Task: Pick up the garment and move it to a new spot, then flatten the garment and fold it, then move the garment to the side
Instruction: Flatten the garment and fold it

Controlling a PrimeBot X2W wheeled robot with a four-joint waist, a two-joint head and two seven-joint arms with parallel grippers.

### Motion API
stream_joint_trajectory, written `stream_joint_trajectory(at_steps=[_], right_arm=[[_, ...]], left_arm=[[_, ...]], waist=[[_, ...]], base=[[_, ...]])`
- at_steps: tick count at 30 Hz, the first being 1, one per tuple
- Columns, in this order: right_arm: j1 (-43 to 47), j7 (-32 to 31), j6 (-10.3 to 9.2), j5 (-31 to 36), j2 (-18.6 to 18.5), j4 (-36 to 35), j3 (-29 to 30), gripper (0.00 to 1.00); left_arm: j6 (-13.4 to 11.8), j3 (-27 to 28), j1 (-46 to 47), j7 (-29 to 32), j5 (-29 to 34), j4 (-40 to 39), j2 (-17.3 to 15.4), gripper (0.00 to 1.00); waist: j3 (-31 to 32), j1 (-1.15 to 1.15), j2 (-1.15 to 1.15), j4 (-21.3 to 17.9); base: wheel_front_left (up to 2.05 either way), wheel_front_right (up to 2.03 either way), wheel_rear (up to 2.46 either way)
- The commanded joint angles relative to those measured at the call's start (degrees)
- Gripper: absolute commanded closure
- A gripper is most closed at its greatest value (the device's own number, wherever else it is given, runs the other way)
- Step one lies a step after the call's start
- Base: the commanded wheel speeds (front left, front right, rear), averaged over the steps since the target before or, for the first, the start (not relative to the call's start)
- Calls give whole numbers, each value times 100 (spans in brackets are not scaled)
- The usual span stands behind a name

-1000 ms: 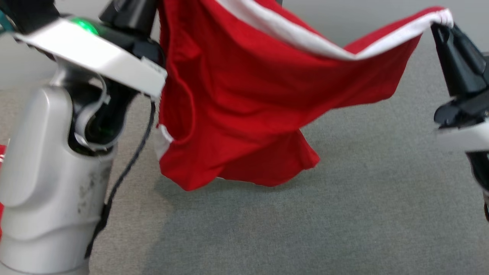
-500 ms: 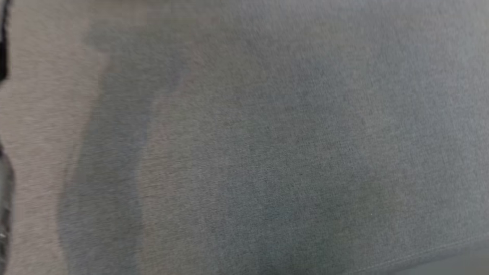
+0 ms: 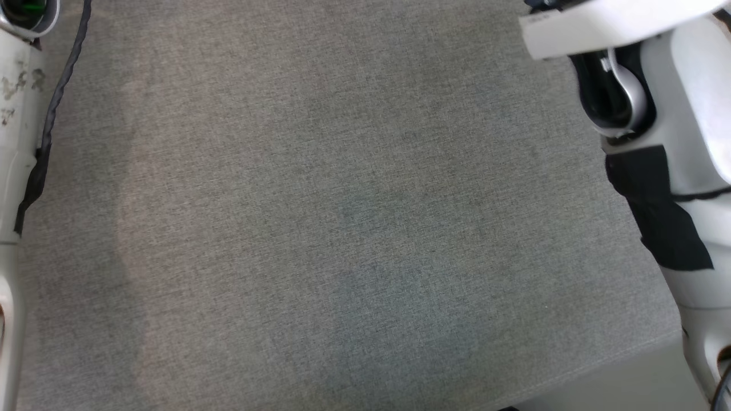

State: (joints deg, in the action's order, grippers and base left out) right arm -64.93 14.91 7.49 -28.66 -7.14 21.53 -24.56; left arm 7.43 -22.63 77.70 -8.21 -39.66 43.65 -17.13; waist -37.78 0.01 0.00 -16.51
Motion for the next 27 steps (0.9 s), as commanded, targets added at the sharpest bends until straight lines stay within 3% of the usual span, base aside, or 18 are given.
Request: stream_joint_trajectory(at_steps=[1,7,14,21,27], right_arm=[[220,41,1,-74,-135,-208,83,100],[915,40,1,-211,-353,-682,326,100],[2297,37,1,-149,-672,-1112,627,100],[3750,38,1,-352,-616,-1462,1221,100],[4998,38,1,-268,-449,-1879,1854,100]], left_arm=[[-1,-97,-106,-108,-289,-201,-124,100],[0,-307,-658,-281,-971,-690,-224,100],[1,-668,-1978,-558,-1593,-1593,-152,100],[1,-741,-3657,-698,-1228,-2642,-197,100],[-20,-175,-5202,-701,-693,-3374,318,100]], waist=[[58,-1,0,51],[339,-1,0,216],[905,-1,0,575],[1348,-1,0,800],[1740,-1,0,970]], base=[[0,0,0],[0,0,0],[0,0,0],[0,0,0],[0,0,0]])
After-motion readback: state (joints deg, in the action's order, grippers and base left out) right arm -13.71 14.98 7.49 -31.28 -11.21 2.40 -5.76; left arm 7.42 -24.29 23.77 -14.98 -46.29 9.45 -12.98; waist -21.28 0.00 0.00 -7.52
